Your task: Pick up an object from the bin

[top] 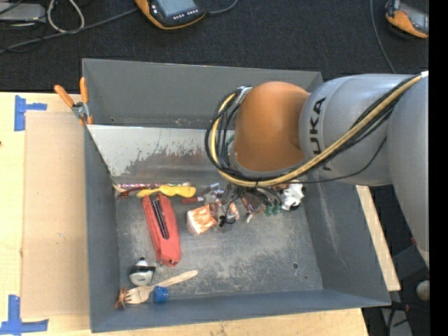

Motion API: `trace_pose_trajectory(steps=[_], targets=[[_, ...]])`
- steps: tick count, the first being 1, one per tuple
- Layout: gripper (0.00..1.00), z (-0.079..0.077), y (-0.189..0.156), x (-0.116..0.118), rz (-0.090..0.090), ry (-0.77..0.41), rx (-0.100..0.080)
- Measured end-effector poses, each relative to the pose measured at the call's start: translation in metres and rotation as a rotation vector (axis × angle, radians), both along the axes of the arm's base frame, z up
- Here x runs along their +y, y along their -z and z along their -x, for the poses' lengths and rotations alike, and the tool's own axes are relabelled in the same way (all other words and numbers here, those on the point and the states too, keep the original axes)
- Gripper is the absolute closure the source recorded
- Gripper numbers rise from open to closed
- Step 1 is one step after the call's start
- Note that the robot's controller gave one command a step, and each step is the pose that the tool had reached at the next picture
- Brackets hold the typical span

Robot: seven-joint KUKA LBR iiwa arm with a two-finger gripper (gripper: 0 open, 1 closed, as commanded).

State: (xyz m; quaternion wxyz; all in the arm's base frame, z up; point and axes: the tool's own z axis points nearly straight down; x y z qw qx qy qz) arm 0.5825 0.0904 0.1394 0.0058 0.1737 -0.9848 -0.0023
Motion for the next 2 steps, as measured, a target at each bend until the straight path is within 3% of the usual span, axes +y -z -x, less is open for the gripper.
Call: trace_pose_trajectory(steps=[1, 2], targets=[[1.0, -0.02, 0.024, -0.033, -0.002, -0.202, -0.005], [1.0, -0.016, -0.034, -0.031, -0.005, -0.289, -0.002]])
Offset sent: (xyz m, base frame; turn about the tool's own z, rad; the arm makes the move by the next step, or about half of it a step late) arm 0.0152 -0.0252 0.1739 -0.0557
